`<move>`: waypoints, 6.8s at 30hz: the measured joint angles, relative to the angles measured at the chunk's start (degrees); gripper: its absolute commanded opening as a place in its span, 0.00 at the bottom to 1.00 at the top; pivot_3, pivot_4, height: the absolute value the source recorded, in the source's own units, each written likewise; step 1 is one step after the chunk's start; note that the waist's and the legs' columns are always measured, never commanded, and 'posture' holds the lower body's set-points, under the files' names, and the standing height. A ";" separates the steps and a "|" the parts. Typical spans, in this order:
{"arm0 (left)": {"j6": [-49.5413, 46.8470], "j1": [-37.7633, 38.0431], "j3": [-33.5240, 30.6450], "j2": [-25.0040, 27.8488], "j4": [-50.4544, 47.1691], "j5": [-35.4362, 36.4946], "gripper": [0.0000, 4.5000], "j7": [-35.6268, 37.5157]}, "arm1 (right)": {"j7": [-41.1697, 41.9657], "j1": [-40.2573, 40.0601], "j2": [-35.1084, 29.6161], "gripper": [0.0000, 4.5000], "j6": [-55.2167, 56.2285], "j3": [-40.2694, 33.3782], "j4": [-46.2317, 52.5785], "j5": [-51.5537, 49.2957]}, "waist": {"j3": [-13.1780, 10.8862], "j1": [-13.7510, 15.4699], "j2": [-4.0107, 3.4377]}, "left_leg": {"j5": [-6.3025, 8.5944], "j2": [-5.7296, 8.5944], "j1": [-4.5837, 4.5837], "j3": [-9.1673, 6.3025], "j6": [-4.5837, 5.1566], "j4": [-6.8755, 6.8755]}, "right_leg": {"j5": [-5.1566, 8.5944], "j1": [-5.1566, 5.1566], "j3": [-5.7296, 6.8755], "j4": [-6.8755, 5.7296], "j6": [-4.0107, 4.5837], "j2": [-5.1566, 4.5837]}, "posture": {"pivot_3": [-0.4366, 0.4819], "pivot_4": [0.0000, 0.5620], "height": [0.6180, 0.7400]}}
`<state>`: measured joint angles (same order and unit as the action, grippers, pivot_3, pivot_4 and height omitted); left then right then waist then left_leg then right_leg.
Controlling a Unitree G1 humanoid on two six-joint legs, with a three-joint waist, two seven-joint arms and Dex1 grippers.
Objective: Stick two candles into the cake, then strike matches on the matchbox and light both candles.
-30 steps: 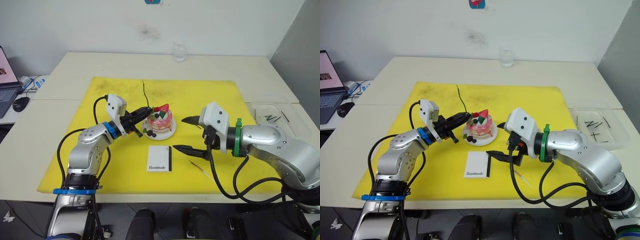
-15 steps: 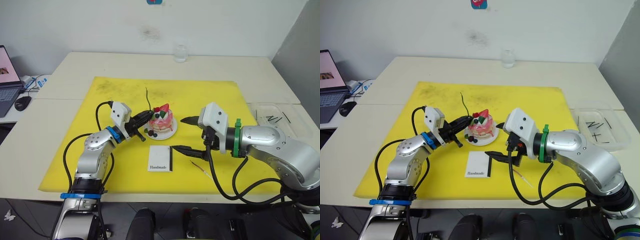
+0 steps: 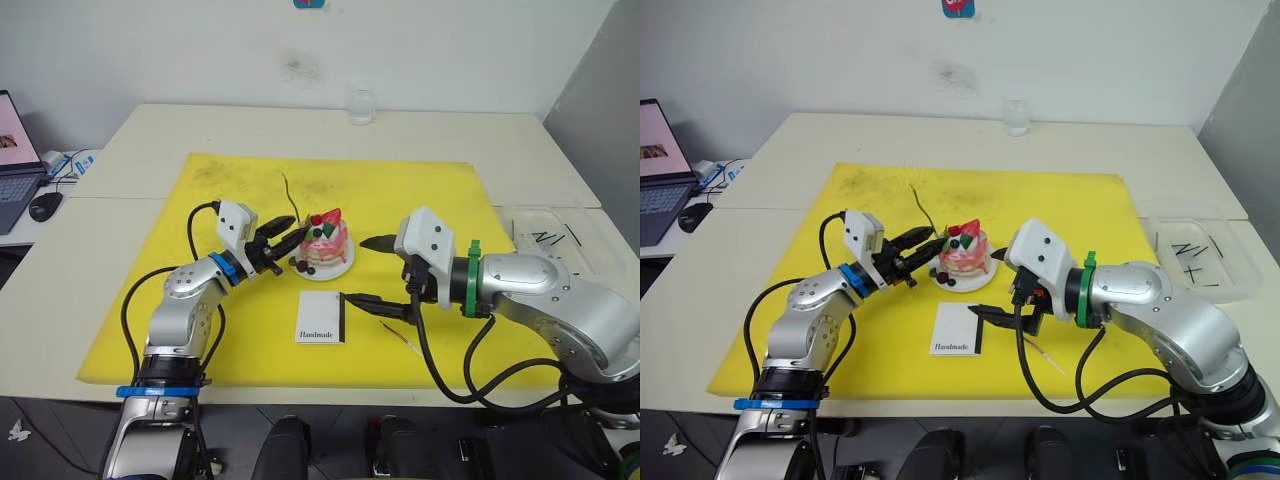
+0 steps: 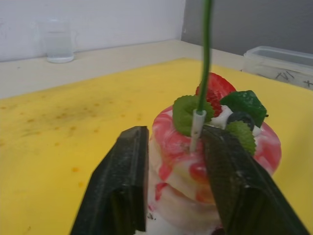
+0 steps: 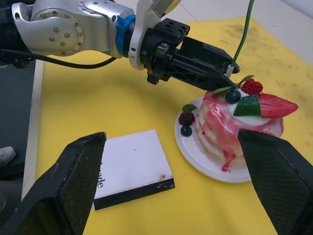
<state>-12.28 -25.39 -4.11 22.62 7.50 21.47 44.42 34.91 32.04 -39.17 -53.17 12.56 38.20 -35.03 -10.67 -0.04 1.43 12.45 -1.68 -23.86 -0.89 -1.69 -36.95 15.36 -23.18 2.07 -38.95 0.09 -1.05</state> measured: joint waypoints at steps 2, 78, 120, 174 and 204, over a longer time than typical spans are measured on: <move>-0.10 0.00 -0.09 0.26 -0.58 0.00 0.82 -0.09 | -0.01 0.00 0.15 1.00 -0.03 0.00 0.00 0.01 | 0.00 -0.01 0.00 | 0.00 0.00 0.00 0.01 0.00 0.00 | 0.00 0.00 -0.01 0.01 0.00 0.00 | 0.48 0.27 1.00; -17.46 11.15 14.63 17.22 -41.69 10.31 1.00 15.04 | 10.49 -30.24 -26.88 0.01 -5.79 -24.51 0.23 1.40 | -0.01 0.49 -0.03 | 0.02 0.07 -0.04 -0.01 0.00 0.08 | 0.11 0.01 0.05 0.22 0.06 0.04 | 0.48 0.27 1.00; -13.32 9.78 21.45 13.28 -41.38 4.22 1.00 13.58 | 25.32 -29.22 -40.52 0.51 -6.75 -15.61 -15.00 11.33 | 0.01 0.10 -0.08 | 0.01 0.03 0.06 0.08 0.00 0.00 | 0.09 0.01 -0.11 0.05 0.04 0.16 | 0.48 0.27 1.00; -13.47 23.20 -2.02 13.01 -41.17 5.32 1.00 -2.89 | -0.81 5.10 24.45 0.01 21.20 -7.98 -26.30 12.24 | -0.04 -0.16 -0.15 | 0.00 -0.19 0.09 -0.10 -0.01 0.02 | 0.03 -0.06 -0.16 -0.07 0.17 0.69 | 0.48 0.27 1.00; -13.95 21.08 -3.86 12.07 -37.93 7.81 1.00 -5.10 | -0.71 0.41 39.34 0.01 57.64 -4.51 -55.62 22.48 | -0.04 -0.14 -0.15 | 0.00 -0.16 0.21 -0.07 0.00 0.01 | -0.15 -0.03 -0.28 -0.11 0.35 0.26 | 0.48 0.27 1.00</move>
<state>-26.23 -4.31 -7.96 34.69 -30.43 29.28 39.32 34.20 32.45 0.16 4.46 8.05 -17.42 -12.55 -10.71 -0.18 1.28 12.45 -1.84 -23.65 -0.95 -1.69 -36.94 15.21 -23.20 1.79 -39.06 0.43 -0.79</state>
